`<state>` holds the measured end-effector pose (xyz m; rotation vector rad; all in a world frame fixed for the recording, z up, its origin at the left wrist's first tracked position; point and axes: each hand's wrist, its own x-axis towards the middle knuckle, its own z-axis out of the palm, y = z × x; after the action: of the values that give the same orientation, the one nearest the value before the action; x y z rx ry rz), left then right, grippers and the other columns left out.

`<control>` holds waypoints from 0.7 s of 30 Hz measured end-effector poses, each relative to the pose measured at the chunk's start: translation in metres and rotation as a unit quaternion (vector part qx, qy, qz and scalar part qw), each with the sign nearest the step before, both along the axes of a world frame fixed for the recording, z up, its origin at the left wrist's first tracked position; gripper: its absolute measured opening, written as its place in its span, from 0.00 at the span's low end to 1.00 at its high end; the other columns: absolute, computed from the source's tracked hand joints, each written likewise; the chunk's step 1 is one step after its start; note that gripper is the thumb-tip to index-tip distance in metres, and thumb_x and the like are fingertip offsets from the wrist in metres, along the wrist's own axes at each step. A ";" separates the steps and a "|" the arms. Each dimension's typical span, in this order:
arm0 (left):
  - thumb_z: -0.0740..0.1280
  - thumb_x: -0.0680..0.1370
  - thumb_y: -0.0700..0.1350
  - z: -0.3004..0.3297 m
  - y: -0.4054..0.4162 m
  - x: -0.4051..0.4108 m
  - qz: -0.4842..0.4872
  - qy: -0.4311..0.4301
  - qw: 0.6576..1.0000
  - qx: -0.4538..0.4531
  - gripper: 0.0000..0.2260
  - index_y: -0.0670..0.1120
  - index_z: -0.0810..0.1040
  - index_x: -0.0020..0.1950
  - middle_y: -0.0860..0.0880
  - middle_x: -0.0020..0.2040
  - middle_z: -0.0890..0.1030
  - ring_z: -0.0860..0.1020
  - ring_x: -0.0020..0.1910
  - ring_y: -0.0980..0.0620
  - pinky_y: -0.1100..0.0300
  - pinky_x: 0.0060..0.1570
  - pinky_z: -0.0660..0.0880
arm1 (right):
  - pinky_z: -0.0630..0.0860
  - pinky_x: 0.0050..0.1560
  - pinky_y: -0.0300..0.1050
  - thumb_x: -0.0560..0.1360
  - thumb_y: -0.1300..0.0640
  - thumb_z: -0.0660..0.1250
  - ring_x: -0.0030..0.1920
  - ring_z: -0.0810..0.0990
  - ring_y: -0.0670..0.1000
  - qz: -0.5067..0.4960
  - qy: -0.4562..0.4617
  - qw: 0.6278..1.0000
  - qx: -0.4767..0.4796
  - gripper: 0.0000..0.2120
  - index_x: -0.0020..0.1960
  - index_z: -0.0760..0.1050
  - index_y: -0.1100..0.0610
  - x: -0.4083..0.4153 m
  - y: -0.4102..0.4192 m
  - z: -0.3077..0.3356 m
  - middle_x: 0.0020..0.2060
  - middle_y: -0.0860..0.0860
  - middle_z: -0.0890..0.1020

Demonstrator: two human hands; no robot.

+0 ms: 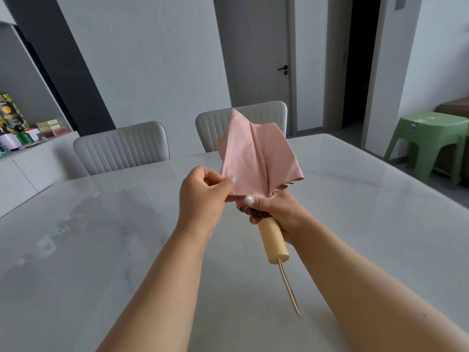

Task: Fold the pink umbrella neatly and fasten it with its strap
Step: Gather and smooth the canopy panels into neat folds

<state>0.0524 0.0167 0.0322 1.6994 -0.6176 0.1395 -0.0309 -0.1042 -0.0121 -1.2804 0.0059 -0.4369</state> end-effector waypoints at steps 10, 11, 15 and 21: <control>0.65 0.79 0.36 -0.010 -0.001 -0.005 -0.123 0.216 0.963 -0.106 0.06 0.39 0.78 0.55 0.44 0.43 0.83 0.82 0.34 0.53 0.63 0.34 0.78 | 0.76 0.29 0.43 0.61 0.50 0.80 0.35 0.81 0.52 -0.043 -0.019 0.991 0.128 0.31 0.58 0.72 0.61 0.000 0.004 0.002 0.40 0.56 0.82; 0.65 0.79 0.35 -0.011 0.000 -0.004 -0.136 0.249 0.952 -0.117 0.06 0.39 0.79 0.54 0.44 0.42 0.83 0.81 0.34 0.53 0.63 0.34 0.78 | 0.75 0.29 0.42 0.64 0.55 0.76 0.34 0.80 0.52 -0.044 -0.021 0.990 0.130 0.26 0.57 0.72 0.62 -0.001 0.005 0.002 0.40 0.57 0.81; 0.61 0.78 0.34 -0.007 0.002 0.002 -0.141 0.295 0.943 -0.064 0.07 0.40 0.79 0.47 0.42 0.41 0.82 0.80 0.37 0.48 0.59 0.34 0.77 | 0.75 0.29 0.42 0.66 0.62 0.71 0.34 0.80 0.53 -0.050 -0.017 0.997 0.062 0.20 0.55 0.73 0.69 0.000 0.006 0.000 0.37 0.58 0.80; 0.64 0.74 0.58 0.053 -0.023 0.032 -0.069 0.204 0.976 -0.017 0.15 0.46 0.79 0.47 0.49 0.41 0.82 0.80 0.40 0.49 0.57 0.43 0.76 | 0.74 0.29 0.42 0.65 0.65 0.70 0.32 0.80 0.52 -0.047 -0.028 0.998 -0.005 0.13 0.48 0.75 0.68 -0.002 0.010 -0.003 0.33 0.57 0.81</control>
<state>0.0842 -0.0066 0.0854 1.5848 -0.4197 -0.2909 -0.0325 -0.0940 -0.0150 -1.2810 0.0168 -0.5543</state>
